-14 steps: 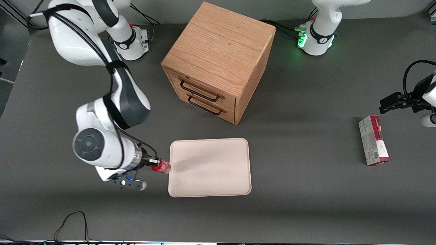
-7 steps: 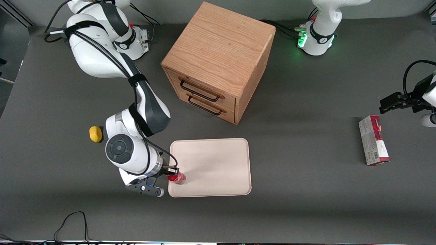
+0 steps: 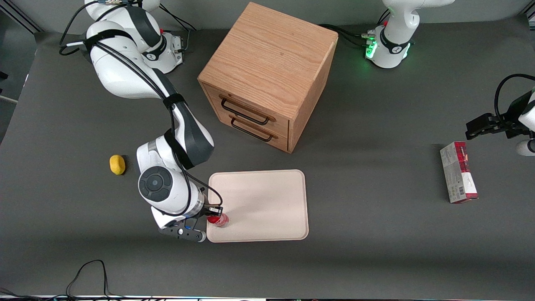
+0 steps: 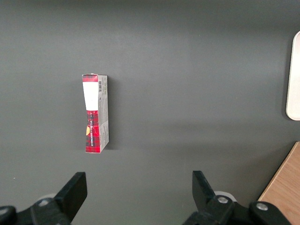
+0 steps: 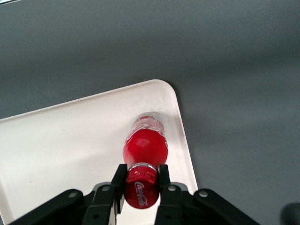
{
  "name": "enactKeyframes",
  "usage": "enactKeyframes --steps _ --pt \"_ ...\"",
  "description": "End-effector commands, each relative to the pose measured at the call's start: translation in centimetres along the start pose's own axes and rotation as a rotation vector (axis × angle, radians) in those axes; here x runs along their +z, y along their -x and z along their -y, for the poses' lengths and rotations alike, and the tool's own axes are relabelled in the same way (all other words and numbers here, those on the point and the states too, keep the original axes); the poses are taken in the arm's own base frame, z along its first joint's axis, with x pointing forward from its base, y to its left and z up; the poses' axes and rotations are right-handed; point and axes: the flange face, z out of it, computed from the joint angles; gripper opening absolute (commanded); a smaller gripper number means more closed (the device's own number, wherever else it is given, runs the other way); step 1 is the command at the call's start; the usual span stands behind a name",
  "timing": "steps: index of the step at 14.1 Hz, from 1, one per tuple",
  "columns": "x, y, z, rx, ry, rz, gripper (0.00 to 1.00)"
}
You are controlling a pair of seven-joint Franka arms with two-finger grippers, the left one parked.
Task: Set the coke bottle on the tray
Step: 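Lower the bottle onto the tray and open the right gripper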
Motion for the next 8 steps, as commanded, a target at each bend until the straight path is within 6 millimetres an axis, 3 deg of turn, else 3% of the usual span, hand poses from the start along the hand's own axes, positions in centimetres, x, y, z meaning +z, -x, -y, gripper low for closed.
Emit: enactKeyframes --steps 1,4,5,6,8 --pt "-0.88 -0.18 0.62 0.017 0.003 -0.034 0.0" --pt "-0.88 -0.18 0.62 0.017 0.003 -0.034 0.0" --pt "-0.88 -0.18 0.62 0.017 0.003 -0.034 0.23" --pt "-0.91 -0.14 0.73 0.016 0.002 -0.038 0.98" --pt "-0.91 -0.14 0.73 0.042 0.002 -0.038 1.0"
